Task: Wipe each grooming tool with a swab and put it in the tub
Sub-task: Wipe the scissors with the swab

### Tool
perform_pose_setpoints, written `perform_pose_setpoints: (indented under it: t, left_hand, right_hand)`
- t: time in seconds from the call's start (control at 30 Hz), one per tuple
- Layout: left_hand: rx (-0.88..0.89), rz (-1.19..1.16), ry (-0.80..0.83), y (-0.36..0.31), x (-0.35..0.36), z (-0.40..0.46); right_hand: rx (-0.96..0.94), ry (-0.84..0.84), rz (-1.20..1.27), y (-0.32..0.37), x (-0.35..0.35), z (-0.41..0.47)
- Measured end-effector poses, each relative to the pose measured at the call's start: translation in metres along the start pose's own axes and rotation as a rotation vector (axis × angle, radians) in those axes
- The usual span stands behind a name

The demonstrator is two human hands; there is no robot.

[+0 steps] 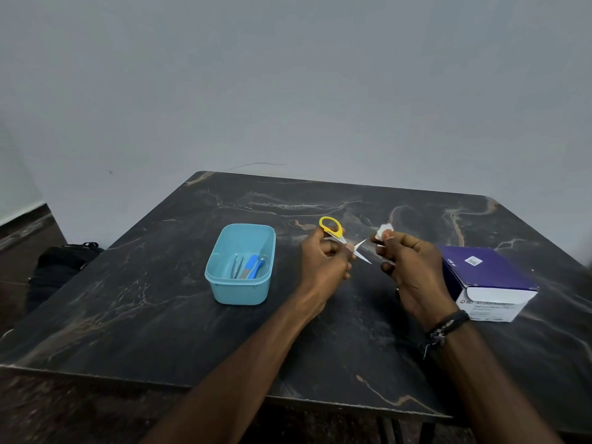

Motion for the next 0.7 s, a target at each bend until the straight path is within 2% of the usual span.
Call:
perform_pose_setpoints:
  t: [0.07,0.27,0.47,0.7]
  left_hand:
    - [0.038,0.003,-0.032,-0.002,-0.002,0.002]
    - [0.143,0.085,-0.088,-0.003,-0.009,0.008]
    - [0.193,0.081,-0.042,-0.006,-0.006,0.004]
    - [0.171,0.165,0.003,-0.005,-0.008,0.005]
  right_hand:
    - [-0.059,-0.006,-0.075,0.001,0.001,-0.001]
    - [-0.366,0.012,-0.516,0.001,0.006,-0.001]
    - [-0.511,0.123,-0.652,0.003,0.013,-0.009]
    - [-0.502,0.200,-0.642,0.005,0.015,-0.011]
Point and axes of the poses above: each hand's wrist, its own z-axis towards the middle knuckle, its own x-axis out of the palm, y = z × x, the point moved 3 cm from there along z, towards the middle knuckle, and after that the axes turned 15 degrees about -z, right-handed, at the moved point
